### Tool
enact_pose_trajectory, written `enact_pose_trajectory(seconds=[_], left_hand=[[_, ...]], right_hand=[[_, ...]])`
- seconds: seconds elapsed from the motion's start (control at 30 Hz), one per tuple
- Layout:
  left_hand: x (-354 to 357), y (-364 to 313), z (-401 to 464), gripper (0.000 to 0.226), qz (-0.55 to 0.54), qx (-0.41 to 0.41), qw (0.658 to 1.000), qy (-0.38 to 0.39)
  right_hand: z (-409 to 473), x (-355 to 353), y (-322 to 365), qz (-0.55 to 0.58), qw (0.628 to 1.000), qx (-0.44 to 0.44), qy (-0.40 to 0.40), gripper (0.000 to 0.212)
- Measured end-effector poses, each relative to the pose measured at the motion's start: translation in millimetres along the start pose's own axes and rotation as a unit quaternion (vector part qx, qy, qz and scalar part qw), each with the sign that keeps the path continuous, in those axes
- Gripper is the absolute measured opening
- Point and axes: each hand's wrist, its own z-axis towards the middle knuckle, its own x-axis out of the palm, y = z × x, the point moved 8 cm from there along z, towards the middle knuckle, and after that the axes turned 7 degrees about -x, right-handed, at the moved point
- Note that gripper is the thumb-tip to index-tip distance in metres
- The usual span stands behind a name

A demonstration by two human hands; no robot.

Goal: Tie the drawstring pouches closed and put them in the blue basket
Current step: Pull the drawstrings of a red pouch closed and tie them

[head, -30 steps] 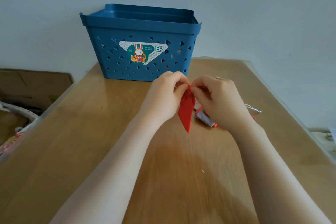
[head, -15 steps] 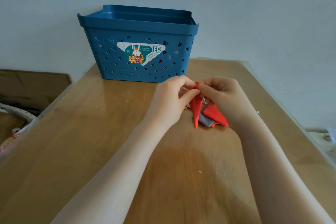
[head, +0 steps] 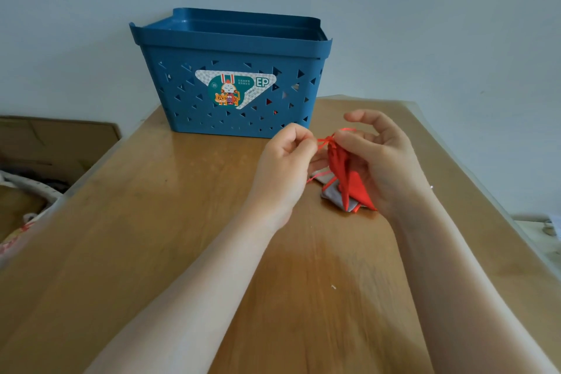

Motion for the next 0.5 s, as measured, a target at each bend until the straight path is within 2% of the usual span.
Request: enact_pose_trajectory(seconds=[0.1, 0.23, 0.3, 0.4, 0.5], left_hand=[[1, -5, 0, 0.011, -0.006, 0.010, 1.000, 0.017], [-5, -7, 4, 0.013, 0.001, 0.027, 1.000, 0.006], [-9, -2, 7, 0.014, 0.003, 0.018, 1.000, 0.004], [-15, -4, 10, 0.021, 0.039, 0.031, 0.999, -0.004], [-18, -9, 12, 0.028, 0.061, 0.040, 0.997, -0.010]], right_hand=[[0, -3, 9, -0.014, 0.998, -0.054, -0.037, 0.022], [-1, 4, 12, -0.038, 0.996, -0.074, -0.019, 0.024], [-1, 5, 15, -0.160, 0.981, -0.112, -0.003, 0.021], [-3, 14, 21, -0.335, 0.924, -0.184, 0.019, 0.021], [-6, 21, 24, -0.361, 0.909, -0.206, 0.030, 0.018]])
